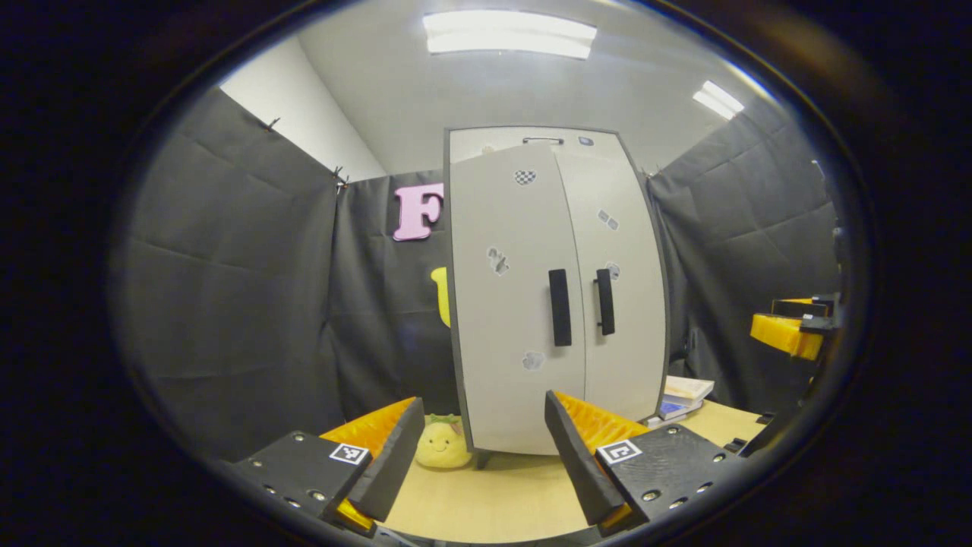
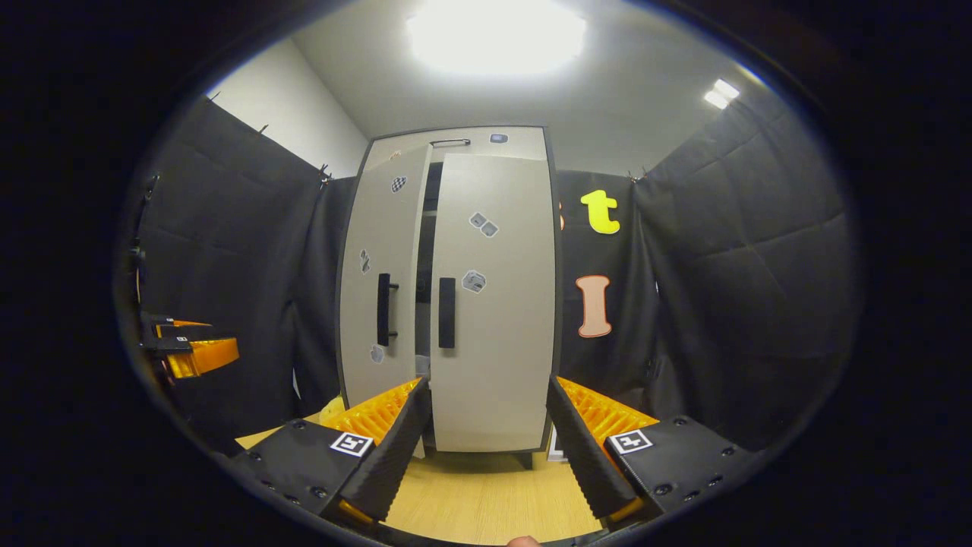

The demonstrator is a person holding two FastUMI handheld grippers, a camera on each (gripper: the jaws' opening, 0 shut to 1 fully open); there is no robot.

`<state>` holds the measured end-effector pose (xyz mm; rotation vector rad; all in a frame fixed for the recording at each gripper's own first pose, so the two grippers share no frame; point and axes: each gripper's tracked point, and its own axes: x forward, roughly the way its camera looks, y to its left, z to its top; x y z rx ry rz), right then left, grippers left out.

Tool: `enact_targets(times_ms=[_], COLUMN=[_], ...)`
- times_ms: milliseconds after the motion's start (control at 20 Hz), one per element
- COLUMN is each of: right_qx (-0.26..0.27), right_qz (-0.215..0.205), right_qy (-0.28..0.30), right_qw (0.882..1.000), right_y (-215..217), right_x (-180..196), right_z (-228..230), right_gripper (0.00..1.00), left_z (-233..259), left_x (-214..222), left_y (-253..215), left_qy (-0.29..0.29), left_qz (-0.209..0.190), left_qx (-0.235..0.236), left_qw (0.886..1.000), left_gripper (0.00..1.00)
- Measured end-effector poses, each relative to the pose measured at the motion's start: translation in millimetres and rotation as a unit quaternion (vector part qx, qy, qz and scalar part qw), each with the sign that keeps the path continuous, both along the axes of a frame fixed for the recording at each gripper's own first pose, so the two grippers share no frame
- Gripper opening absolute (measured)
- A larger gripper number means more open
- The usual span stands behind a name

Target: Grab one shoe with the right hand and put it into the shoe cabinet, grab the other shoe with the left hand and put it into the shoe cabinet; then close the right door with the right hand and the left door with the left hand.

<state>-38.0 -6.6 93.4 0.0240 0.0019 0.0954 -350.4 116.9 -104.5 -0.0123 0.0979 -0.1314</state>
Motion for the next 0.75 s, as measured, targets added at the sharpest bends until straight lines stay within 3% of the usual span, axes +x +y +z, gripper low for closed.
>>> enact_targets(times_ms=[200,300,350,700,750], right_qx=[0.003,0.003,0.005,0.005,0.004], right_qz=[-0.003,-0.008,-0.007,-0.011,-0.013], right_qy=[-0.003,-0.006,-0.004,-0.007,-0.007], right_qw=[1.000,1.000,1.000,1.000,1.000], right_y=[0.3,-0.5,1.1,5.1,4.3], right_x=[-5.3,-5.0,-4.8,0.0,0.6], right_z=[-0.7,1.1,0.9,1.7,1.9], right_gripper=[0.96,0.92,0.96,0.97,0.92], left_z=[-3.0,-3.6,-4.4,-3.9,-3.5], left_x=[-1.8,0.0,0.8,8.7,9.2], left_y=[0.3,3.7,5.7,13.1,12.6], left_qy=[0.002,0.002,0.005,0.003,0.003], left_qz=[0.001,0.004,0.005,0.009,0.007], left_qx=[0.004,0.009,0.009,0.007,0.006], left_qw=[1.000,1.000,1.000,1.000,1.000], left_gripper=[0.91,0.93,0.93,0.93,0.90])
